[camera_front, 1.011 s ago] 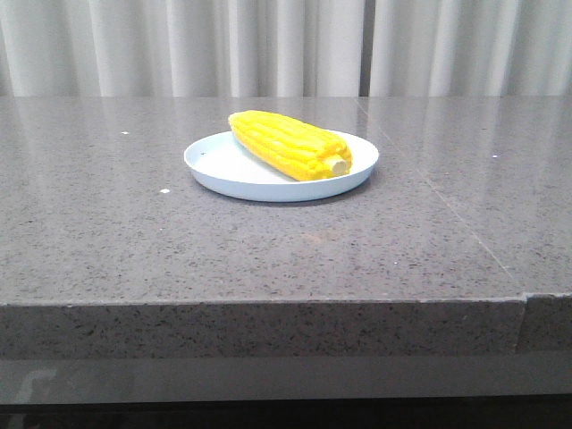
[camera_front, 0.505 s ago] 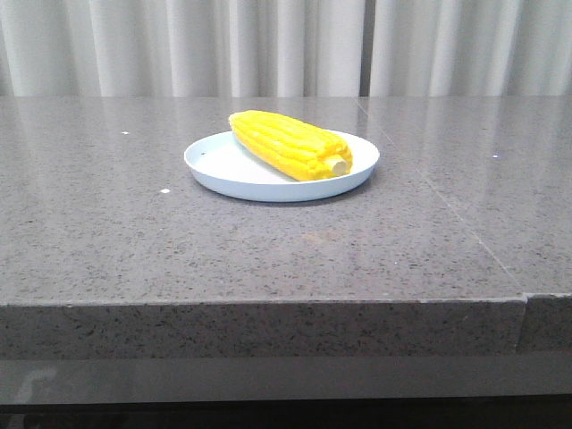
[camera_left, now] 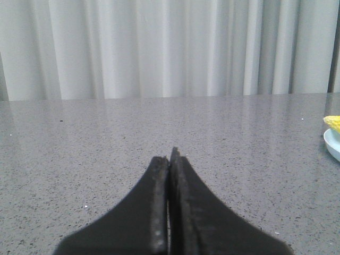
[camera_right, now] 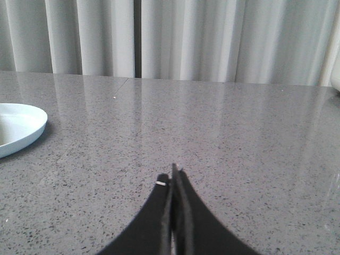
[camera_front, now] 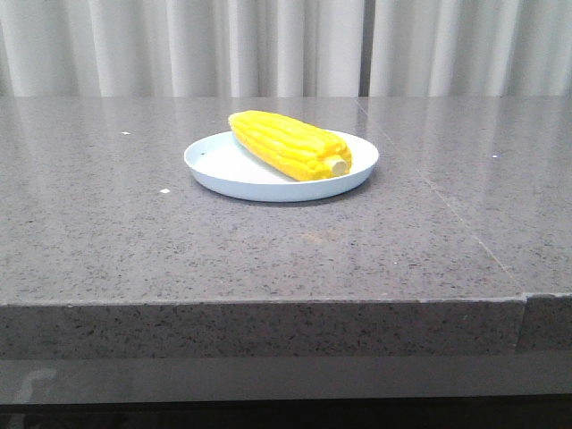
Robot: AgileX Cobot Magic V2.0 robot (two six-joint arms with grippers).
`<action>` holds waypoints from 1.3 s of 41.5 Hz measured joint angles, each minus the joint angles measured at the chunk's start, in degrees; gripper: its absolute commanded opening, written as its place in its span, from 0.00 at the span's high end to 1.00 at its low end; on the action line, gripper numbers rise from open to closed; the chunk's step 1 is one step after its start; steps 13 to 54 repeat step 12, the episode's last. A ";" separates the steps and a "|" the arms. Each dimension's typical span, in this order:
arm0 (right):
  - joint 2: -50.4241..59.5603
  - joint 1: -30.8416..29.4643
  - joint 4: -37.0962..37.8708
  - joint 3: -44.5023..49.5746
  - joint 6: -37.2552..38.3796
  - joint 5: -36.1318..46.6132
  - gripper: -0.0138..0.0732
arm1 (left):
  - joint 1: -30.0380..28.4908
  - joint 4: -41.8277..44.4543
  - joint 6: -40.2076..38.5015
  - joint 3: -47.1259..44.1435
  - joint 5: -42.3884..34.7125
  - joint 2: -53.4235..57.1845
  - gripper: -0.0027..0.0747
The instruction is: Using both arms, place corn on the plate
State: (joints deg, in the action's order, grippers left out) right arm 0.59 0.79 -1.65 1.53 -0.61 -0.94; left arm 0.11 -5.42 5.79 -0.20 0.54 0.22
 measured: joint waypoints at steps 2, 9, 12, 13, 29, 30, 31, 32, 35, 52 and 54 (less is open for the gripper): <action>0.00 0.00 0.00 0.00 0.00 0.00 0.92 | 0.00 0.00 0.00 0.00 0.00 0.00 0.99; 0.00 0.00 0.00 0.00 0.00 -0.45 0.92 | 0.00 0.00 0.00 0.00 0.00 0.00 0.99; 0.00 0.00 0.00 0.00 0.00 -0.45 0.92 | 0.00 0.00 0.00 0.00 0.00 0.00 0.99; 0.00 0.00 0.00 0.00 0.00 -0.45 0.92 | 0.00 0.00 0.00 0.00 0.00 0.00 0.99; 0.00 0.00 0.00 0.00 0.00 -0.45 0.92 | 0.00 0.00 0.00 0.00 0.00 0.00 0.99; 0.00 0.00 0.00 0.00 0.00 -0.45 0.92 | 0.00 0.00 0.00 0.00 0.00 0.00 0.99; 0.00 0.00 0.00 0.00 0.00 -0.45 0.92 | 0.00 0.00 0.00 0.00 0.00 0.00 0.99; 0.00 0.00 0.00 0.00 0.00 -0.45 0.92 | 0.00 0.00 0.00 0.00 0.00 0.00 0.99; 0.00 0.00 0.00 0.00 0.00 -0.45 0.92 | 0.00 0.00 0.00 0.00 0.00 0.00 0.99; 0.00 0.00 0.00 0.00 0.00 -0.45 0.92 | 0.00 0.00 0.00 0.00 0.00 0.00 0.99; 0.00 0.00 0.00 0.00 0.00 -0.45 0.92 | 0.00 0.00 0.00 0.00 0.00 0.00 0.99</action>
